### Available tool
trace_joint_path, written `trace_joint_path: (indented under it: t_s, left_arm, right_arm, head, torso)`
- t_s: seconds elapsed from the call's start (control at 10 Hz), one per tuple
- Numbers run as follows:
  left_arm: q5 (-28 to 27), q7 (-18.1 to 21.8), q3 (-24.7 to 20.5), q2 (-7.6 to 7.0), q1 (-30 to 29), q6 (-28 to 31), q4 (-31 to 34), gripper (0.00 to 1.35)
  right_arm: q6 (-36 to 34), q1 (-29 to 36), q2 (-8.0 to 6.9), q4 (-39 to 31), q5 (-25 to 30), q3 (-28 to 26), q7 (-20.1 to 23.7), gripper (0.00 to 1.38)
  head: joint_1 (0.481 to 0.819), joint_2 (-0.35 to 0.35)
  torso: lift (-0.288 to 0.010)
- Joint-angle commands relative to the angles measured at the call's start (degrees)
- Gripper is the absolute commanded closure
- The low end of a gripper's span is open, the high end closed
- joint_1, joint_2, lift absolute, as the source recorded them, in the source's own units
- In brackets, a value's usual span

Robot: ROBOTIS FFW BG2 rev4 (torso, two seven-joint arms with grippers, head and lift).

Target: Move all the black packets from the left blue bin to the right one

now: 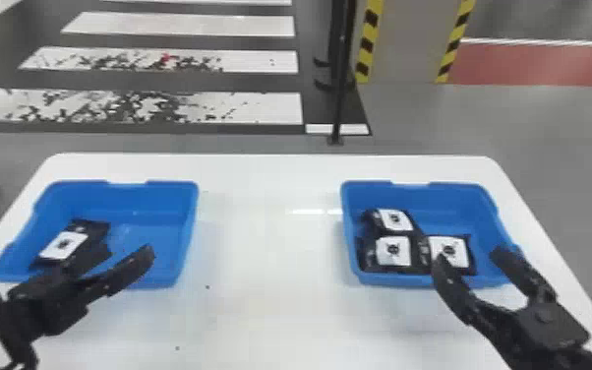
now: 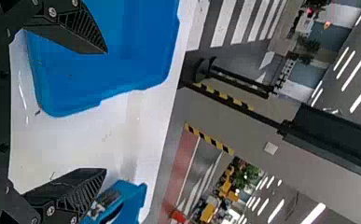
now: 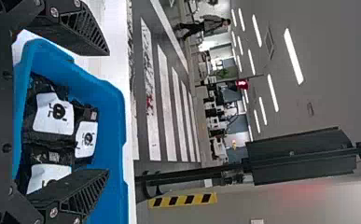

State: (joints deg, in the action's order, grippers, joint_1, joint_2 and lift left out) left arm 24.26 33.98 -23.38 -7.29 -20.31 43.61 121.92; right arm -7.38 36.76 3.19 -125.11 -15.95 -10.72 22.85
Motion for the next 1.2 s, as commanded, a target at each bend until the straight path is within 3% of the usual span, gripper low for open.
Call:
trace_joint_path:
  t_s: [0.0, 0.4, 0.7, 1.1]
  left_arm:
    - [-2.32, -0.49, -1.3, -0.71, 3.58, 0.27, -3.59, 0.14]
    - [-9.18, -3.4, -1.87, -1.94, 13.0, 1.11, -13.43, 0.15]
    - [-16.49, -7.61, -3.35, -1.94, 16.38, 6.17, -14.28, 0.15]
    - [-22.2, -9.2, -3.47, -2.99, 22.28, 11.38, -21.87, 0.15]
  right_arm:
    - [0.35, 4.86, -0.38, -4.19, -0.16, 0.44, -0.26, 0.13]
    - [0.21, 11.33, -1.26, -7.42, -2.67, 1.35, -0.35, 0.13]
    - [0.07, 11.61, -1.26, -6.86, -3.81, 1.69, -0.35, 0.13]
    - [-0.77, 11.47, -1.26, -6.58, -4.16, 1.69, -0.26, 0.13]
  head:
    - [0.695, 0.055]
    - [0.695, 0.165]
    - [0.695, 0.227]
    - [0.695, 0.298]
  torso:
    - [-0.14]
    - [-0.14]
    - [-0.14]
    - [-0.14]
